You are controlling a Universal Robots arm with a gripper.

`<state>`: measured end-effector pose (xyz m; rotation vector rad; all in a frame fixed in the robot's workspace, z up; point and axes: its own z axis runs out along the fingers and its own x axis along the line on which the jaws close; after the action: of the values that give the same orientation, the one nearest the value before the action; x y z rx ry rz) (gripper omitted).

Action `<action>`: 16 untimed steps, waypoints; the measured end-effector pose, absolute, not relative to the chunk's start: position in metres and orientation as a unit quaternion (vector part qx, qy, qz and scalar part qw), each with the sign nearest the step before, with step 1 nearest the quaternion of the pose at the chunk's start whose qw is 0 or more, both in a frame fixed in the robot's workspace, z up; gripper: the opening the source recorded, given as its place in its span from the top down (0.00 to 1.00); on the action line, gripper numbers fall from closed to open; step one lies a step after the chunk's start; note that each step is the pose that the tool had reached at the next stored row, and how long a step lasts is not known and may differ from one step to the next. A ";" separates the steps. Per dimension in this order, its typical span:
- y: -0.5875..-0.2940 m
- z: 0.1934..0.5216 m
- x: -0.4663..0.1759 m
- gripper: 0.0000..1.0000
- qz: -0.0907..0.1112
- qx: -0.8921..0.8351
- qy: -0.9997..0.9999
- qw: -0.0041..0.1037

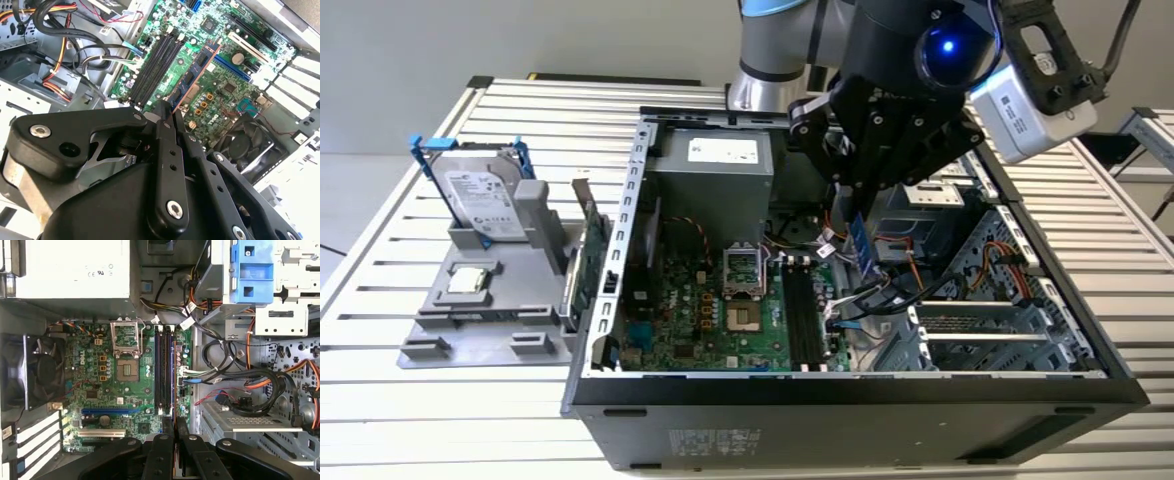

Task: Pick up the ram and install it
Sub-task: 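Insert the ram into the slot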

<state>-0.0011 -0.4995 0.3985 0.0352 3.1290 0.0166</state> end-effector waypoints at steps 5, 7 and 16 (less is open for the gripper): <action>-0.500 0.397 -0.001 1.00 0.005 0.011 1.000 0.006; -0.500 0.397 -0.001 1.00 0.005 0.011 1.000 0.006; -0.500 0.391 -0.001 1.00 0.005 0.011 1.000 0.006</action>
<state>-0.0011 -0.4995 0.3907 0.0351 3.1290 0.0165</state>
